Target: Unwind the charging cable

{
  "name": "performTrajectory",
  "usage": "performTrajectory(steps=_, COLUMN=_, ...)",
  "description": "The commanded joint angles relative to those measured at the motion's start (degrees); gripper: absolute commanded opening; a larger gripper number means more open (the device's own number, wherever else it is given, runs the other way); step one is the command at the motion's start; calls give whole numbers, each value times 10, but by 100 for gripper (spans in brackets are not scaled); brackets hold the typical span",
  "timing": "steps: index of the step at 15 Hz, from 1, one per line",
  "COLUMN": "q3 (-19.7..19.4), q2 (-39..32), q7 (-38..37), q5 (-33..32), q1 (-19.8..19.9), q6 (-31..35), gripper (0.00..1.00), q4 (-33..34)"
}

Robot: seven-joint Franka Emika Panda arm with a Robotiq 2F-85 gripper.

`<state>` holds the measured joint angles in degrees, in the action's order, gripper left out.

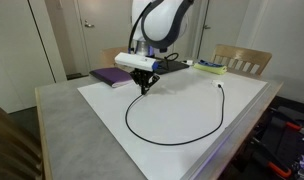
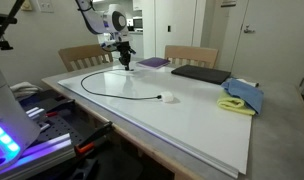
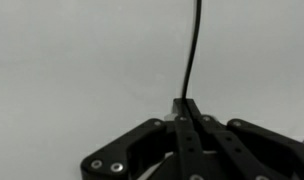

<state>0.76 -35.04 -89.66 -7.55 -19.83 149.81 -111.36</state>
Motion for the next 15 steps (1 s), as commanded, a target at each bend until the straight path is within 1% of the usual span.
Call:
performTrajectory(steps=1, q3=19, q2=-28, q7=89, q5=-2, q1=-8, q6=-12, gripper=1, q4=59)
performTrajectory(steps=3, q3=32, q2=-42, q7=144, q5=3, q1=-13, q6=-13, gripper=1, q4=87)
performTrajectory(steps=4, q3=12, q2=-13, q7=104, q5=13, q1=-22, q6=-2, gripper=1, q4=45)
performTrajectory(steps=5, q3=13, q2=-17, q7=109, q5=17, q1=-26, q6=-2, gripper=4, q4=53)
performTrajectory(steps=12, q3=6, q2=-17, q7=106, q5=15, q1=-29, q6=-2, gripper=4, q4=52)
performTrajectory(steps=13, q3=7, q2=-16, q7=112, q5=13, q1=-28, q6=1, gripper=1, q4=52)
performTrajectory(steps=15, q3=14, q2=-22, q7=149, q5=1, q1=-27, q6=-3, gripper=1, q4=68)
